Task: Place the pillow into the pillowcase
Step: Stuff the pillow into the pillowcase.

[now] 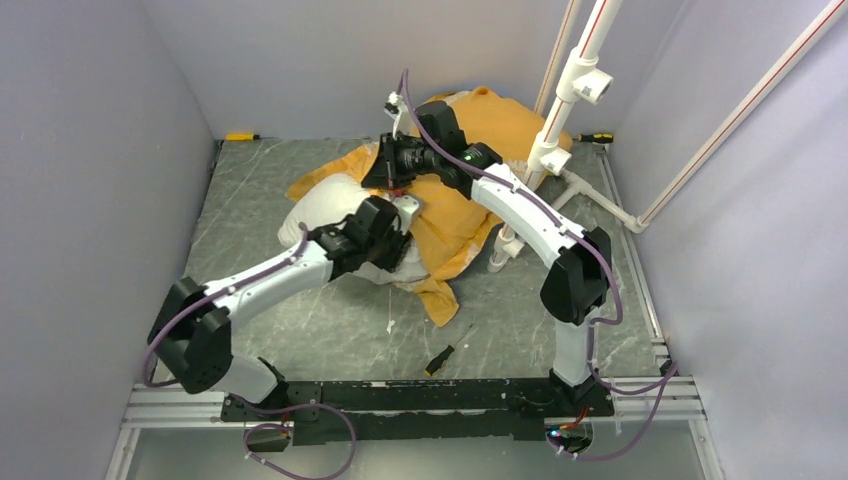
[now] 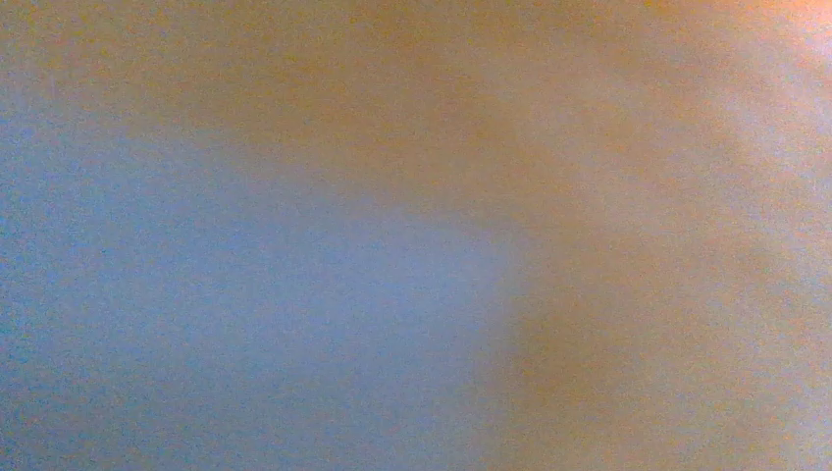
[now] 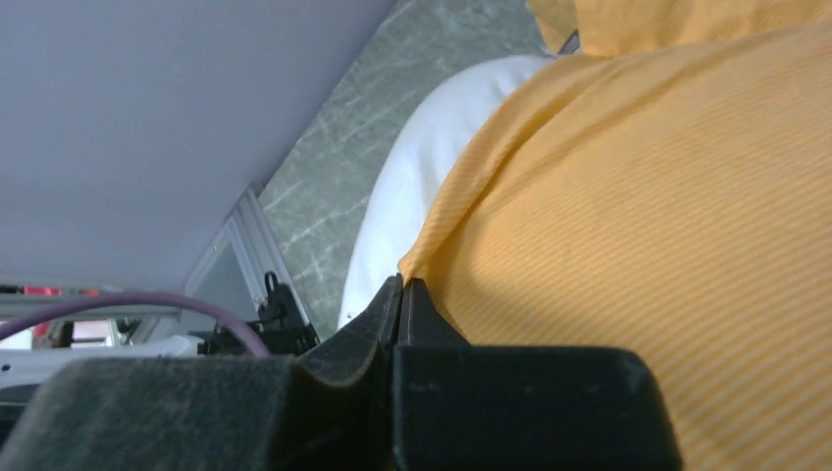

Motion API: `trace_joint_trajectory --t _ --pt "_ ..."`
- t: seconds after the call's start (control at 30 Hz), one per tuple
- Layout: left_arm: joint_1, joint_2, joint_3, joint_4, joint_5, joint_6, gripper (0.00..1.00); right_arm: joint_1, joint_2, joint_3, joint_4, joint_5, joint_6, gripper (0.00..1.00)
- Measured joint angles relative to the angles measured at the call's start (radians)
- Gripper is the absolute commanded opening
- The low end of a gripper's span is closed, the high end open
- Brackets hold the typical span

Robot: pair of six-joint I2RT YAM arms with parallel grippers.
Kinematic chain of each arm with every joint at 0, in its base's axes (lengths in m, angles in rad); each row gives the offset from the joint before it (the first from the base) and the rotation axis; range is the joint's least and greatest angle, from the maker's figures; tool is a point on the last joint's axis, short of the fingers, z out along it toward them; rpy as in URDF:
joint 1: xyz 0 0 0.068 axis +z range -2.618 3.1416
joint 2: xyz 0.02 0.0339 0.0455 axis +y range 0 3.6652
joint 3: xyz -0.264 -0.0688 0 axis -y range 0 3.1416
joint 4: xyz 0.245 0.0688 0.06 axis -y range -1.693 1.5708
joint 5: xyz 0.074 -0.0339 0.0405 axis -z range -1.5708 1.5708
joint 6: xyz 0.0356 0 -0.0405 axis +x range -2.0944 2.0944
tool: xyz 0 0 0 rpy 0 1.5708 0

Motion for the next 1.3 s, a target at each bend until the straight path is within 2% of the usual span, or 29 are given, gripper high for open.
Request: trace_joint_trajectory --t 0.03,0.07,0.1,0.13,0.33,0.4,0.53,0.67,0.8,0.9,0.97,1.07,1.13,1.3 --pt "0.016 -0.020 0.001 -0.049 0.025 -0.016 0.75 -0.007 -0.002 -0.015 0.019 0.005 0.014 0.00" --pt "0.031 -0.047 0.001 -0.105 0.048 -0.046 0.89 -0.015 -0.002 -0.022 0.031 0.007 0.026 0.00" --pt "0.045 -0.079 0.001 -0.156 0.064 -0.079 0.98 -0.023 0.000 -0.024 0.032 0.010 0.035 0.00" --pt "0.060 -0.122 0.001 -0.209 0.074 -0.122 0.99 -0.031 0.002 -0.024 0.032 0.011 0.039 0.00" --pt "0.146 -0.386 0.068 -0.489 0.064 -0.333 0.99 -0.050 0.051 0.006 -0.001 0.002 0.042 0.00" --pt "0.195 -0.422 0.114 -0.551 0.077 -0.399 0.99 -0.050 0.062 0.006 -0.014 0.001 0.042 0.00" --pt "0.359 -0.406 0.169 -0.610 0.169 -0.536 0.99 -0.050 0.065 0.002 -0.024 -0.015 0.042 0.00" --pt "0.563 -0.322 0.099 -0.537 0.363 -0.650 0.99 -0.054 0.051 -0.039 -0.010 -0.027 0.046 0.00" --pt "0.726 -0.286 -0.156 -0.264 0.571 -0.803 0.98 -0.060 0.024 -0.090 0.015 -0.048 0.068 0.00" --pt "0.717 -0.248 -0.368 0.120 0.684 -0.953 0.66 -0.064 0.014 -0.105 0.039 -0.085 0.090 0.00" --pt "0.678 -0.178 -0.404 0.328 0.725 -1.011 0.48 -0.065 0.013 -0.106 0.060 -0.117 0.111 0.00" --pt "0.611 -0.066 -0.377 0.588 0.751 -1.040 0.10 -0.079 0.010 -0.106 0.120 -0.169 0.156 0.00" --pt "0.561 -0.013 -0.356 0.743 0.742 -1.026 0.00 -0.098 0.007 -0.103 0.166 -0.206 0.196 0.00" --pt "0.454 0.102 -0.306 1.053 0.649 -0.930 0.00 -0.132 0.012 -0.060 0.260 -0.254 0.315 0.00"
